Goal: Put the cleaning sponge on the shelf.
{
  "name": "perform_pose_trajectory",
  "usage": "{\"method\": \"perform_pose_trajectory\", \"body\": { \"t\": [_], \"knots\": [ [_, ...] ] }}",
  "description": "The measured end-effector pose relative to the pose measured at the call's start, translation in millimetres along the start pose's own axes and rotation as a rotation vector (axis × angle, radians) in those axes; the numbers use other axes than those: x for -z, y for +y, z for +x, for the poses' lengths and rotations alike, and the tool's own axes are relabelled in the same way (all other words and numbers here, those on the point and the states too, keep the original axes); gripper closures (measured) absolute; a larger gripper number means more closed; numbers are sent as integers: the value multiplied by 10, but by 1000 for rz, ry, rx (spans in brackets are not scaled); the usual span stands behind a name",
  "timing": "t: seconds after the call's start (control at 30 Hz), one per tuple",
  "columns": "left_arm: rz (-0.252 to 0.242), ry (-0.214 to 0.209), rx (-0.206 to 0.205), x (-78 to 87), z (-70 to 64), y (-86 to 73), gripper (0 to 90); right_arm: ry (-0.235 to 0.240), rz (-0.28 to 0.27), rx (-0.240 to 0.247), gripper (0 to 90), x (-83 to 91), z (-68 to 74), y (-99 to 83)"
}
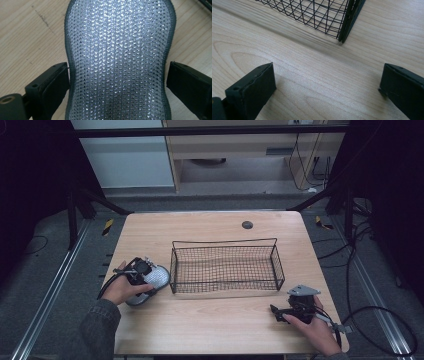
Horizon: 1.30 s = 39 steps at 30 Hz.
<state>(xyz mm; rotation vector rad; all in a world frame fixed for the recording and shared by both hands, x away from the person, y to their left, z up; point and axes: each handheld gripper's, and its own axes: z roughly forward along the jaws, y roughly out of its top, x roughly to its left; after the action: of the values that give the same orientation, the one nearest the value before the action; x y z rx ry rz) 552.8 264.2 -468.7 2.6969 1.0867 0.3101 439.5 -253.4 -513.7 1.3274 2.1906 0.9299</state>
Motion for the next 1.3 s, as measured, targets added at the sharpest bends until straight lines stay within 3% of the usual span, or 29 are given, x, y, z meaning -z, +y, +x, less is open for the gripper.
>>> {"method": "perform_pose_trajectory", "body": {
  "t": [0.23,0.47,0.7,0.87,1.0,1.3],
  "knots": [
    [7,-13,12,-72,24,5,17,1,0,1,4,0,1,-1],
    [-11,-83,72,-118,87,-38,0,1,0,1,4,0,1,-1],
    [-22,-56,32,-44,49,-54,54,1,0,1,4,0,1,0],
    [-90,-41,52,84,41,-66,57,1,0,1,4,0,1,0],
    [-140,-24,43,190,22,-65,56,1,0,1,4,0,1,0],
    [-186,32,20,428,-2,-35,68,1,0,1,4,0,1,0]
  ]
}}
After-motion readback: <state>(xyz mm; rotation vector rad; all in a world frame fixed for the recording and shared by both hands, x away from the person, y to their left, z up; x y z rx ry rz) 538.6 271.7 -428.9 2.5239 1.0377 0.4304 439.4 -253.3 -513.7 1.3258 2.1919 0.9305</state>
